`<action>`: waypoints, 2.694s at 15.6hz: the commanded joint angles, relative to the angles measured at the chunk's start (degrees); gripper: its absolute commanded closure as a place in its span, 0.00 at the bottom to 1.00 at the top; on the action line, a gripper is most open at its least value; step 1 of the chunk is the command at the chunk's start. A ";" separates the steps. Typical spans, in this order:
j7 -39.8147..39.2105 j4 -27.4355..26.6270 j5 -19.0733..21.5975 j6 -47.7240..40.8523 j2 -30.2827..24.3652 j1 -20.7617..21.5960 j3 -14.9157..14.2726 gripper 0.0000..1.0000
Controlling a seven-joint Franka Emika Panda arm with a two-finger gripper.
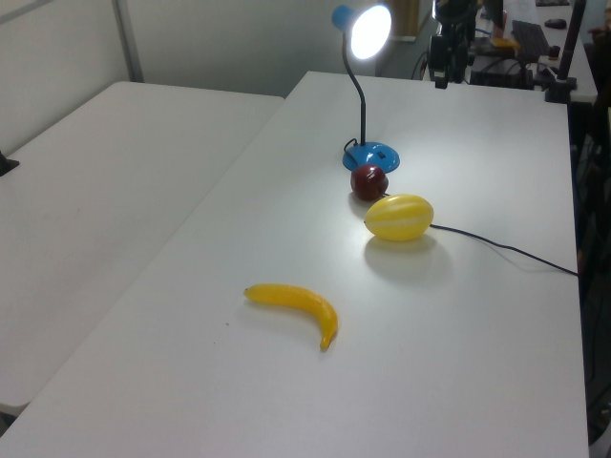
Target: Turn off lamp
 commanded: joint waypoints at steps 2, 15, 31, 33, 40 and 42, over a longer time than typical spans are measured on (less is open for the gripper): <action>-0.94 2.74 2.65 -5.74 -0.05 0.44 0.41 0.00; -0.50 3.36 2.74 -4.86 1.09 -0.27 -0.03 0.00; 1.94 1.69 4.23 8.39 6.63 -4.84 -0.56 1.00; 3.28 1.60 3.45 12.79 8.29 -5.10 -0.56 1.00; 5.55 -0.16 2.92 25.62 13.92 -8.44 -0.73 1.00; 6.00 -0.16 2.83 28.53 16.02 -9.14 -0.82 1.00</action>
